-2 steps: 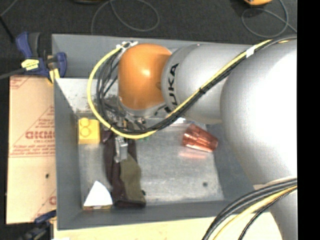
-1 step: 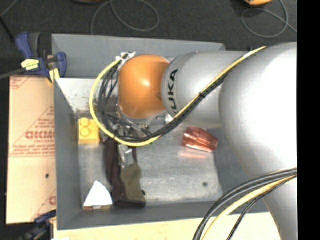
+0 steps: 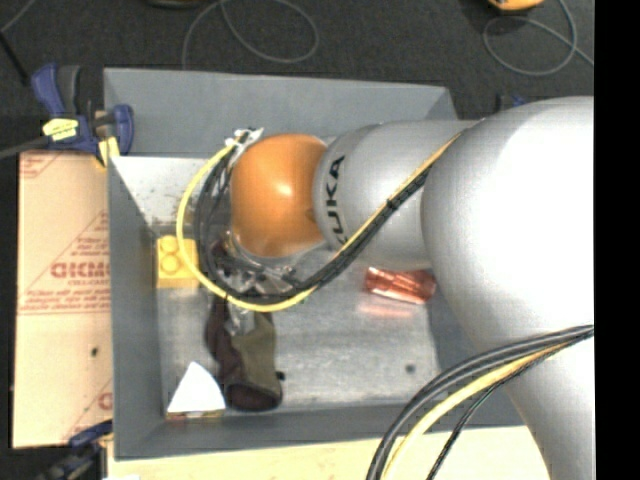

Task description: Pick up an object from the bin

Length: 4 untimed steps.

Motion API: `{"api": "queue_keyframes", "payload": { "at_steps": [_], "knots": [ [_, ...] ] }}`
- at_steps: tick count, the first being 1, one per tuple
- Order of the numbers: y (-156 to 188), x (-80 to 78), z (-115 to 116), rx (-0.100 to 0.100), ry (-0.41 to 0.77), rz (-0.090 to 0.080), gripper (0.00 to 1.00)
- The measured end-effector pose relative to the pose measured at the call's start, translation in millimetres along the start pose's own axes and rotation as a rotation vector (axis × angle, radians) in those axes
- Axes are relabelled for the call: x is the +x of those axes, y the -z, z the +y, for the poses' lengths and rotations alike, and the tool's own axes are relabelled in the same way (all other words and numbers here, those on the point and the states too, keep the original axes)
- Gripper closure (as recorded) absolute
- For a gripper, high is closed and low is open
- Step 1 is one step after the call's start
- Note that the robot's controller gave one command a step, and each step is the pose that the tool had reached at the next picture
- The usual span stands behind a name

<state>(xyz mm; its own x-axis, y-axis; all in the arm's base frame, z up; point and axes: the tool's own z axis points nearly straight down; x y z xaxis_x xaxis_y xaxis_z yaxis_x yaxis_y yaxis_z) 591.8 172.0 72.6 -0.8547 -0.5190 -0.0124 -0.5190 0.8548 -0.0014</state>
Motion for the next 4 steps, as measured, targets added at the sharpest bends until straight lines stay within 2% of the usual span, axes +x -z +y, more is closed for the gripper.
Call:
{"api": "queue_keyframes", "payload": {
  "at_steps": [1, 2, 3, 4],
  "knots": [
    [0.0, 0.0, 0.0, 0.0, -0.001, 0.0, 1.0],
    [3.7, 7.5, 2.8, 0.0, 0.008, -0.004, 1.0],
    [9.3, -1.2, 0.6, 0.001, 0.082, -0.002, 1.0],
    [7.4, 4.2, 9.7, 0.0, 0.107, -0.007, 1.0]
  ]
}}
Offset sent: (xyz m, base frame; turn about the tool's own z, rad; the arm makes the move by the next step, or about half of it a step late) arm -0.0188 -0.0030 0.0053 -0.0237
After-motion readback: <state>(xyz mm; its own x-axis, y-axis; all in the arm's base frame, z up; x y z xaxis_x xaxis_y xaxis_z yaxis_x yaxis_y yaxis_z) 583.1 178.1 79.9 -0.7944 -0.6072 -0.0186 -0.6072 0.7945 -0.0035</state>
